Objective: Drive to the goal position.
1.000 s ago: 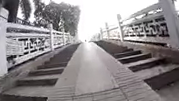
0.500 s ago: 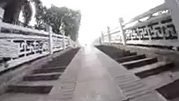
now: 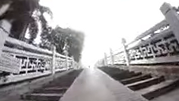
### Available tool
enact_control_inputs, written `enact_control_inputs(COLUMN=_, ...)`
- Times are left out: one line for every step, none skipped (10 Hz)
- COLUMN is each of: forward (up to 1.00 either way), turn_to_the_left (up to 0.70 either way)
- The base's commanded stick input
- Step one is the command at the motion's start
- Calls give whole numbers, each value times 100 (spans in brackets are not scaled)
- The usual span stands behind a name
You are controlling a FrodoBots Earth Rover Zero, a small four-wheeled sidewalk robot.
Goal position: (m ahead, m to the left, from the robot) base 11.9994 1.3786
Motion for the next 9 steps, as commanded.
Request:
enact_control_inputs(forward=45, turn_to_the_left=0)
enact_control_inputs(forward=45, turn_to_the_left=0)
enact_control_inputs(forward=45, turn_to_the_left=0)
enact_control_inputs(forward=45, turn_to_the_left=0)
enact_control_inputs(forward=45, turn_to_the_left=0)
enact_control_inputs(forward=45, turn_to_the_left=0)
enact_control_inputs(forward=45, turn_to_the_left=0)
enact_control_inputs(forward=45, turn_to_the_left=0)
enact_control_inputs(forward=45, turn_to_the_left=0)
